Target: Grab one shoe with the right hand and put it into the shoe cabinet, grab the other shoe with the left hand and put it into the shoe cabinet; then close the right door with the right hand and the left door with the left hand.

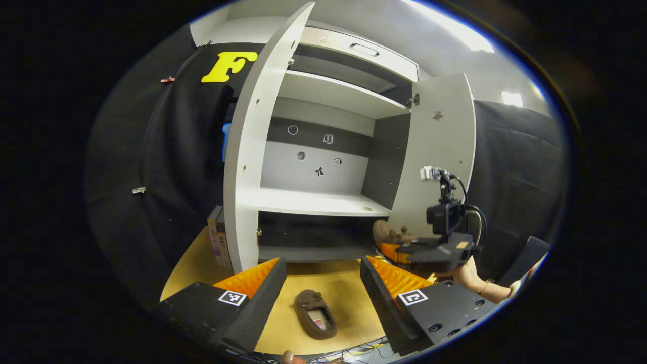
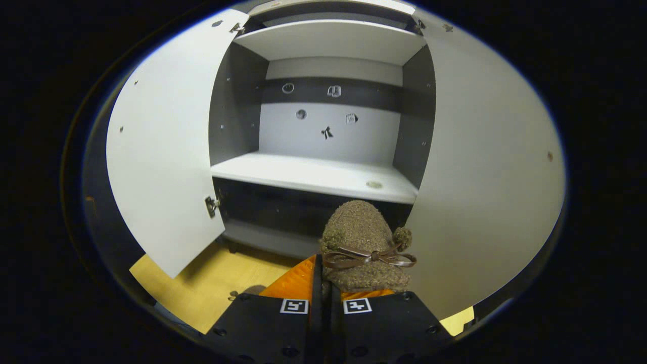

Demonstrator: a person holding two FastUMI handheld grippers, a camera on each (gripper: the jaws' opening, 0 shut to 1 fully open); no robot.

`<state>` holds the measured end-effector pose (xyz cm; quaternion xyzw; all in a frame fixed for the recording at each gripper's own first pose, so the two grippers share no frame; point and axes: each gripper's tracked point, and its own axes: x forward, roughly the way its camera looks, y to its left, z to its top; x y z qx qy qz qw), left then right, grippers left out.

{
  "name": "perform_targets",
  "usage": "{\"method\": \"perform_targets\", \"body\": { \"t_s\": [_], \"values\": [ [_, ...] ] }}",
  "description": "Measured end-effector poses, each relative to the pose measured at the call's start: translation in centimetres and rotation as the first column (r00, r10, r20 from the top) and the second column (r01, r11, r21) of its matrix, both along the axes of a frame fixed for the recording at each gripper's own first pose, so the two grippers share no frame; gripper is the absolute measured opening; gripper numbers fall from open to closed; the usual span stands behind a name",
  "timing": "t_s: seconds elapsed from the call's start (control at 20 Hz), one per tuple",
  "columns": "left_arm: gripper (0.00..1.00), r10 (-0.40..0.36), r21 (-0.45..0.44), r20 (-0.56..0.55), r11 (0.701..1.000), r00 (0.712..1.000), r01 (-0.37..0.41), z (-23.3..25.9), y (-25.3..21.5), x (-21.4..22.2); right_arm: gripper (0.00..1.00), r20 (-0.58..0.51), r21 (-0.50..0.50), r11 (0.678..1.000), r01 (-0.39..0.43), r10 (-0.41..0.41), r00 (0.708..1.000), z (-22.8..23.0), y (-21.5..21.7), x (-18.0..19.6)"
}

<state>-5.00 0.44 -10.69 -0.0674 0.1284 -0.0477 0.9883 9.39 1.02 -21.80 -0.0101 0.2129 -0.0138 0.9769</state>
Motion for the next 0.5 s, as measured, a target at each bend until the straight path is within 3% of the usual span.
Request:
{"method": "perform_targets", "body": {
  "t_s": [0.25, 0.5],
  "values": [
    [0.93, 0.020, -0.010, -0.029, 1.000, 0.999, -0.021, -0.5, -0.3, -0.8, 0.10, 0.084, -0.026, 1.000, 0.002, 0.000, 0.996, 6.2, -1.9, 4.9],
    [0.93, 0.065, -0.032, -0.026, 0.997, 0.998, -0.065, -0.1, -2.0, 0.8, 0.10, 0.083, 0.092, 0.996, 0.004, -0.012, 0.996, 9.0, -2.9, 13.2]
  ]
}}
